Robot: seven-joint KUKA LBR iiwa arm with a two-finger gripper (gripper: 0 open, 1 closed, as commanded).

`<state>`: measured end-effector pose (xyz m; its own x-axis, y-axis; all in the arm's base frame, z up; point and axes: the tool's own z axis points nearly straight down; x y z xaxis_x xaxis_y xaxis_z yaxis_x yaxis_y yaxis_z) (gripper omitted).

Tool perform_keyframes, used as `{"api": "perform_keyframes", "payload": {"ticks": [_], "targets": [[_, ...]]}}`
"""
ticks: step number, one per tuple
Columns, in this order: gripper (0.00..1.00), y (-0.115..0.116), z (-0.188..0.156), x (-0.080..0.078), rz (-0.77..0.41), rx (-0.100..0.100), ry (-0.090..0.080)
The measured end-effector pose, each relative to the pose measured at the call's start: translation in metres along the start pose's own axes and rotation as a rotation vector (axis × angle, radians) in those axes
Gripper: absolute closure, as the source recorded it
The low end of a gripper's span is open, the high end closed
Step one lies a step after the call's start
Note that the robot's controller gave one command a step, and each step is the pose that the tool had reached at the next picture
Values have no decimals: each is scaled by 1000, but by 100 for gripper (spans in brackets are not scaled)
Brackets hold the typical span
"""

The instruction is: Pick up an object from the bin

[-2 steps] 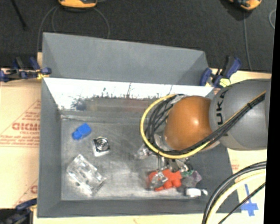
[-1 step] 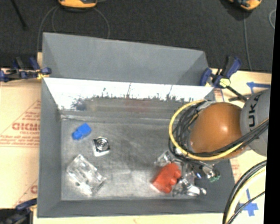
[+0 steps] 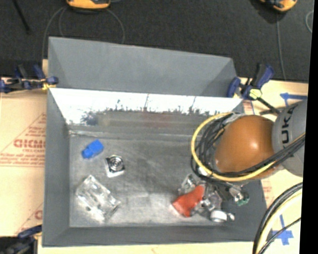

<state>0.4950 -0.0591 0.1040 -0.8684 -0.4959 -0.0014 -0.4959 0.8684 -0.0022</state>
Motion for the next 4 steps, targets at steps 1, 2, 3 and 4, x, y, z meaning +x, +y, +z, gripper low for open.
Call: {"api": "perform_keyframes", "payload": {"ticks": [1,2,3,4], "targets": [[100,-11,-138,6,-72,6,-7],[0,-9,-134,6,-72,-3,-3],[0,13,-13,20,-396,-8,1],[0,14,23,8,-197,9,-19]]}}
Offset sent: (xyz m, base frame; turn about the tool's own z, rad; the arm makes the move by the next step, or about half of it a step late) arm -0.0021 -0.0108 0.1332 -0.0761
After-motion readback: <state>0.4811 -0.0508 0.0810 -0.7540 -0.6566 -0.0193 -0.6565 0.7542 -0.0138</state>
